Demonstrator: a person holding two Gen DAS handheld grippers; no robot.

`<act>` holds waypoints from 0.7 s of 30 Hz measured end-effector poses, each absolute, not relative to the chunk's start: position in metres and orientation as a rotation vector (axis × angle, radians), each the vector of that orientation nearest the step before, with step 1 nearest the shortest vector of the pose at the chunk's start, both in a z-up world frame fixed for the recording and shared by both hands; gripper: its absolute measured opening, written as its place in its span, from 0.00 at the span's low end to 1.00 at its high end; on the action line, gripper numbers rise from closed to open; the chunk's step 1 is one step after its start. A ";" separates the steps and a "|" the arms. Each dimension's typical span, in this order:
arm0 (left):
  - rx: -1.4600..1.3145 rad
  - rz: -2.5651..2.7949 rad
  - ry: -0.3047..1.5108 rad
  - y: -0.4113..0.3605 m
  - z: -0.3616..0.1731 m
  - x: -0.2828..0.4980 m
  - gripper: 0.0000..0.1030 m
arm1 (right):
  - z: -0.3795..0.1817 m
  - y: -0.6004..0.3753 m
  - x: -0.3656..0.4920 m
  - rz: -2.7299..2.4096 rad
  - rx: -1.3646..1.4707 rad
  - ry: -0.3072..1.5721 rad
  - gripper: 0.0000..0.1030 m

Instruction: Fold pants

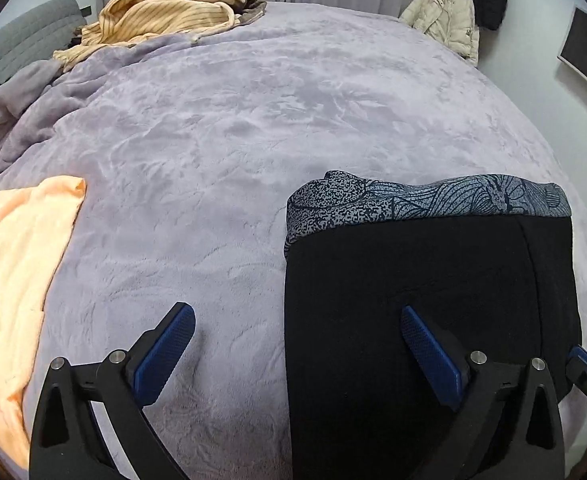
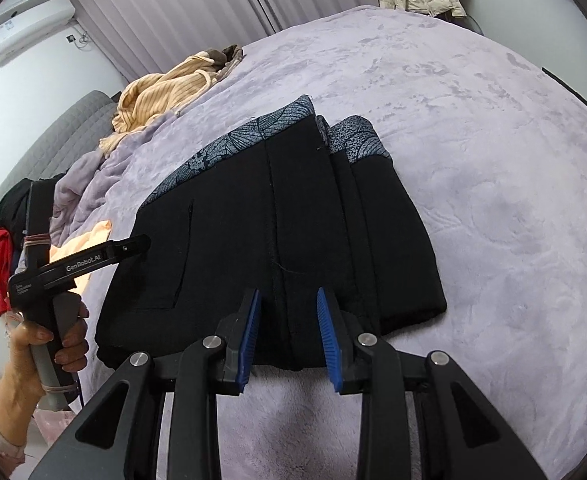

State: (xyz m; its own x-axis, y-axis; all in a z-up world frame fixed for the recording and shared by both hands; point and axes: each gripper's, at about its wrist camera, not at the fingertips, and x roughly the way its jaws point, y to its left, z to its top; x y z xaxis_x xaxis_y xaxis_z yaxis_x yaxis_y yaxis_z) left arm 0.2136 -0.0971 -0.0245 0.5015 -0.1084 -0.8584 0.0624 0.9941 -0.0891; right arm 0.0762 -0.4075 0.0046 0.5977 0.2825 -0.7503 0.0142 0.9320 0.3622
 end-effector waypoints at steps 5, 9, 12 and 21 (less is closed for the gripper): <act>-0.041 -0.111 1.058 -0.096 -0.017 0.204 1.00 | 0.004 -0.410 0.075 0.165 0.368 0.916 0.31; -0.037 -0.106 1.064 -0.097 -0.015 0.201 1.00 | 0.004 -0.408 0.073 0.156 0.361 0.912 0.31; -0.030 -0.107 1.061 -0.098 -0.015 0.199 1.00 | 0.005 -0.407 0.073 0.152 0.359 0.913 0.31; -0.018 -0.115 1.062 -0.099 -0.015 0.193 1.00 | 0.005 -0.408 0.074 0.158 0.362 0.911 0.31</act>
State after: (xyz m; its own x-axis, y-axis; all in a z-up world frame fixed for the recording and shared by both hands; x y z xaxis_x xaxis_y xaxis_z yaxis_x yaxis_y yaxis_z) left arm 0.1932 -0.0989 -0.0151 0.4821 -0.1027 -0.8701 0.0856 0.9939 -0.0699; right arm 0.0736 -0.4083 0.0047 0.6064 0.2851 -0.7423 0.0186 0.9282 0.3717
